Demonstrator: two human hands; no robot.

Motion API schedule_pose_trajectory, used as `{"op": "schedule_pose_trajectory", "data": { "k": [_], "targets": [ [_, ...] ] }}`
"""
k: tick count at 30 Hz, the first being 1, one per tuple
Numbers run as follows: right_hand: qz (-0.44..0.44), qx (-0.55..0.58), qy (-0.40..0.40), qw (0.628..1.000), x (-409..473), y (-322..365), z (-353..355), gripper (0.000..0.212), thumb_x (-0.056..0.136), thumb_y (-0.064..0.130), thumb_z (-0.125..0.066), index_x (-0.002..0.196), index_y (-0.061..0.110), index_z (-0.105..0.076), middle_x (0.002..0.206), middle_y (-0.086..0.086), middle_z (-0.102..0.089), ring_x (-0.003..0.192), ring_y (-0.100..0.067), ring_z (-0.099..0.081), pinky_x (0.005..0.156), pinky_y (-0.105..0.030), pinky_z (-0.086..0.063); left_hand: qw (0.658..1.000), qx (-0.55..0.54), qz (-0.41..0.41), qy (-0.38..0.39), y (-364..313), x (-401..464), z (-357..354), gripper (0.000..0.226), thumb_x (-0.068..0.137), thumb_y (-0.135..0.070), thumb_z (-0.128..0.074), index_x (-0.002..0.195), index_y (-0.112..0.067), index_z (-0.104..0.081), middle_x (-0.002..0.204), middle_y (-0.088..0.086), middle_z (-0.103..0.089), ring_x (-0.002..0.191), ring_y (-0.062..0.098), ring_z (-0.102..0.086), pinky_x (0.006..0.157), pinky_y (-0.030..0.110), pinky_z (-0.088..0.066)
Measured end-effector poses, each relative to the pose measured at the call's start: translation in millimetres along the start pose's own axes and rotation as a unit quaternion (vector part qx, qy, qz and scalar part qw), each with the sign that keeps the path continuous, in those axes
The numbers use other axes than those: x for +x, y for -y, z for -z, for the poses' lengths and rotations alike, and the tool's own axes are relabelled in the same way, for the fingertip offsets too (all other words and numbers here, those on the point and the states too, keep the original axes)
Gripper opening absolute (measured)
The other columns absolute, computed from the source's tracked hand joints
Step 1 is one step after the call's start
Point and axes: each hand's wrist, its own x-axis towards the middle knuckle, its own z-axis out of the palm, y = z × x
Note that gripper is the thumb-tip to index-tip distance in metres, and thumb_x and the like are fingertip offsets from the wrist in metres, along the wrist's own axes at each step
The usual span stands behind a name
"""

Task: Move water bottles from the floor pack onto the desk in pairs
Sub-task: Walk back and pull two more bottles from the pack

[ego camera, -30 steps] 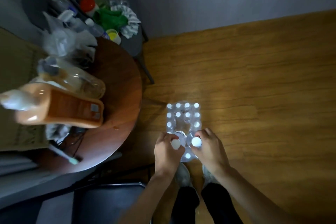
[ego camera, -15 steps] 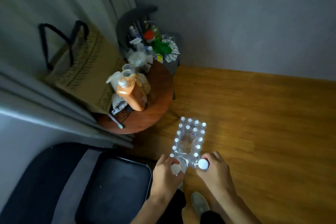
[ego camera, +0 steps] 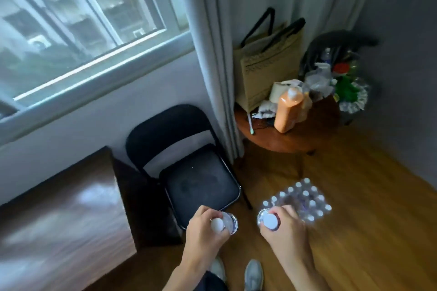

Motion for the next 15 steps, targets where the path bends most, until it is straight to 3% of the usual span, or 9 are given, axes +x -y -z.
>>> {"op": "schedule_pose_trajectory", "data": {
  "k": [6,9,15],
  "targets": [
    [0.106,-0.017,0.091,0.99,-25.5,56.2,-36.6,0.047,0.04,0.02,-0.097,0.078,0.012,-0.069,0.074,-0.002,-0.065,0.059,-0.007,-0.046,0.049,0.0,-0.026,0.991,-0.02,0.094,-0.092,54.8,-51.1,44.4,0.021,0.066,-0.023,-0.082,0.083,-0.022,-0.07,0.085,-0.018,-0.055,0.075,0.009,-0.06,0.063,0.006,-0.044],
    [0.142,-0.021,0.128,0.981,-46.6,81.7,-60.5,0.048,0.041,0.023,-0.097,0.079,0.014,-0.069,0.076,-0.001,-0.064,0.059,-0.008,-0.045,0.051,-0.002,-0.03,0.982,-0.038,0.131,-0.13,81.1,-79.8,65.5,0.021,0.067,-0.02,-0.082,0.084,-0.02,-0.069,0.086,-0.016,-0.056,0.076,0.011,-0.06,0.063,0.002,-0.042],
    [0.21,-0.025,0.201,0.956,-98.4,140.2,-100.2,0.04,0.051,0.026,-0.093,0.08,0.019,-0.067,0.078,0.002,-0.062,0.061,-0.011,-0.05,0.05,-0.023,-0.054,0.962,-0.081,0.178,-0.192,141.3,-138.0,106.5,0.03,0.067,-0.025,-0.085,0.081,-0.033,-0.06,0.084,-0.022,-0.055,0.079,0.009,-0.061,0.062,0.003,-0.047]
  ]
}}
